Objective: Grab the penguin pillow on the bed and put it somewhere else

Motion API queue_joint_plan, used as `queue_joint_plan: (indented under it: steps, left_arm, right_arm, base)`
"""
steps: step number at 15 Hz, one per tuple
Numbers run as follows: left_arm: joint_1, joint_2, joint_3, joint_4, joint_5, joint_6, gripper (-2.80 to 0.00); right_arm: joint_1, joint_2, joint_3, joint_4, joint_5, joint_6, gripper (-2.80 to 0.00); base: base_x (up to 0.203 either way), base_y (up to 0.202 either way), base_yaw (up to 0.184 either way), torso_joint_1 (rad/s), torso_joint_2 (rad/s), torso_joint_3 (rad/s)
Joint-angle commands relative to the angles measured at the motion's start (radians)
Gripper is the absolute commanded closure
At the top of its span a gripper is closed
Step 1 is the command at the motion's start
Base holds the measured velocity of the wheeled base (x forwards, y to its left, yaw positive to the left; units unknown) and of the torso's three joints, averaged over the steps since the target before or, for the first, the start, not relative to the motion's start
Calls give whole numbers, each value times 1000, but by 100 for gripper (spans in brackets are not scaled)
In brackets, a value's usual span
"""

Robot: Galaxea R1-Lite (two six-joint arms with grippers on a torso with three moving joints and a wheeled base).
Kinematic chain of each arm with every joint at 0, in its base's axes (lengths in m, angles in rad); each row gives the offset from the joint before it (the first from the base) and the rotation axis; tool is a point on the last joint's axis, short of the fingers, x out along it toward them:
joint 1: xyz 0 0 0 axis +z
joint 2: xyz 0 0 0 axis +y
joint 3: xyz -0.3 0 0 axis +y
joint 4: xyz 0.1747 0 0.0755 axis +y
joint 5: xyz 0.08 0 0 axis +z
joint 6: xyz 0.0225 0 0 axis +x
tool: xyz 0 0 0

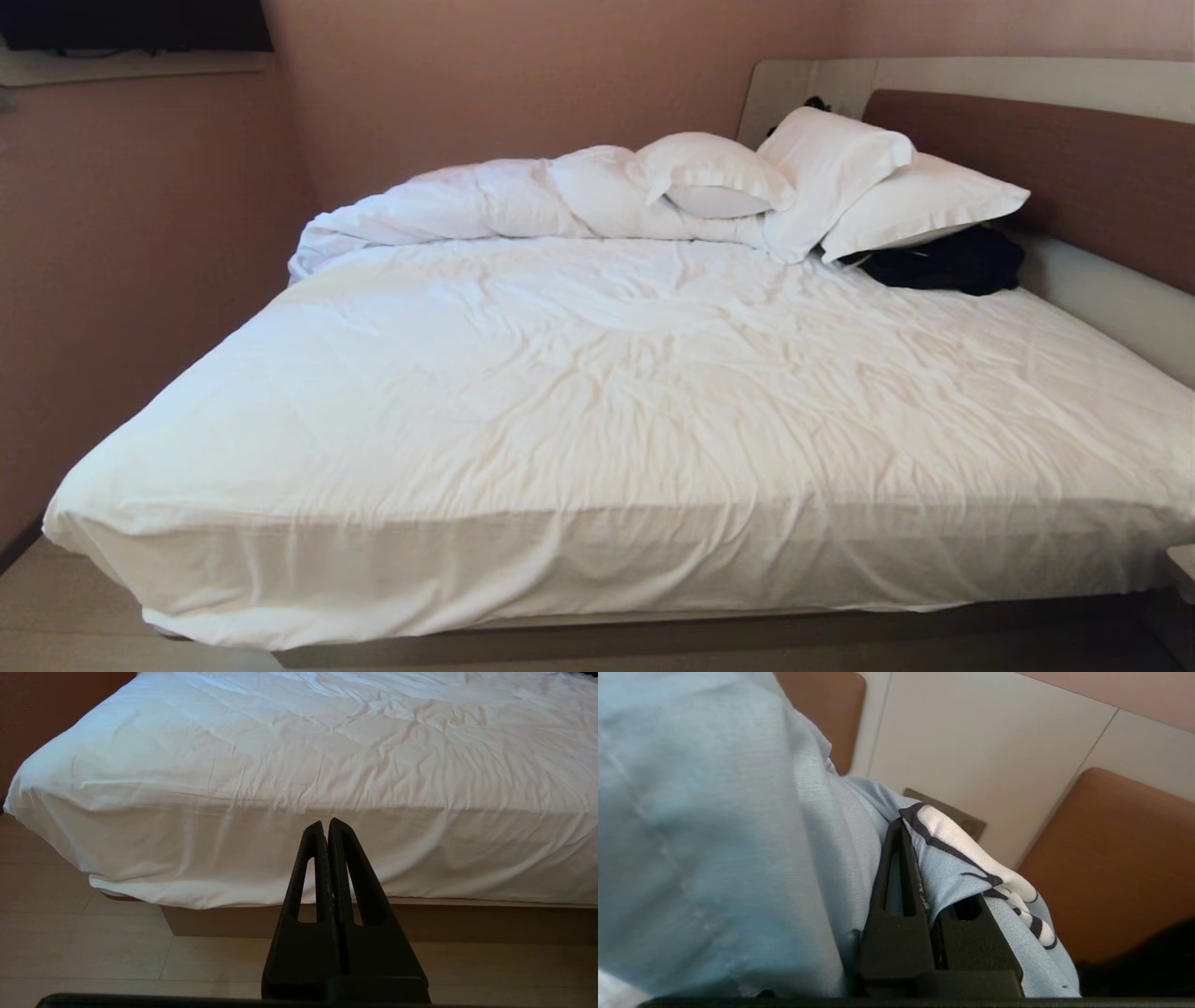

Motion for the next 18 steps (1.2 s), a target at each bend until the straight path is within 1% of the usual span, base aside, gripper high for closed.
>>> queue_joint_plan:
  steps: [1, 3, 5, 6, 7, 8, 9, 13, 16, 17, 18]
  left_arm:
    - [0, 0, 3, -1, 1, -1, 0]
    - [0, 0, 3, -1, 1, -1, 0]
    - [0, 0, 3, -1, 1, -1, 0]
    - [0, 0, 3, -1, 1, -1, 0]
    - [0, 0, 3, 1, 1, -1, 0]
    - [0, 0, 3, -1, 1, -1, 0]
    - [0, 0, 3, -1, 1, -1, 0]
    - [0, 0, 3, -1, 1, -1, 0]
    - [0, 0, 3, -1, 1, -1, 0]
    - [0, 0, 3, -1, 1, -1, 0]
    - [0, 0, 3, -1, 1, -1, 0]
  right_arm:
    - [-45, 111, -53, 1, -38, -15, 0]
    - [-153, 235, -150, 0, -43, -38, 0]
    - [-222, 325, -275, 3, -46, -80, 0]
    - [-252, 360, -326, 5, -47, -105, 0]
    - [-286, 373, -356, 6, -48, -155, 0]
    - [-310, 373, -363, 6, -47, -198, 0]
    - [-312, 373, -364, 6, -47, -201, 0]
    - [-406, 383, -367, 21, -39, -280, 0]
    - [-485, 458, -375, 34, -32, -290, 0]
    - [-497, 468, -375, 34, -28, -289, 0]
    - [-544, 509, -373, 33, -17, -287, 0]
  base:
    - [0, 0, 0, 0, 0, 0]
    - [0, 0, 0, 0, 0, 0]
    - [0, 0, 0, 0, 0, 0]
    - [0, 0, 0, 0, 0, 0]
    - [0, 0, 0, 0, 0, 0]
    - [0, 0, 0, 0, 0, 0]
    - [0, 0, 0, 0, 0, 0]
    - [0, 0, 0, 0, 0, 0]
    - [0, 0, 0, 0, 0, 0]
    - [0, 0, 0, 0, 0, 0]
    - [0, 0, 0, 0, 0, 0]
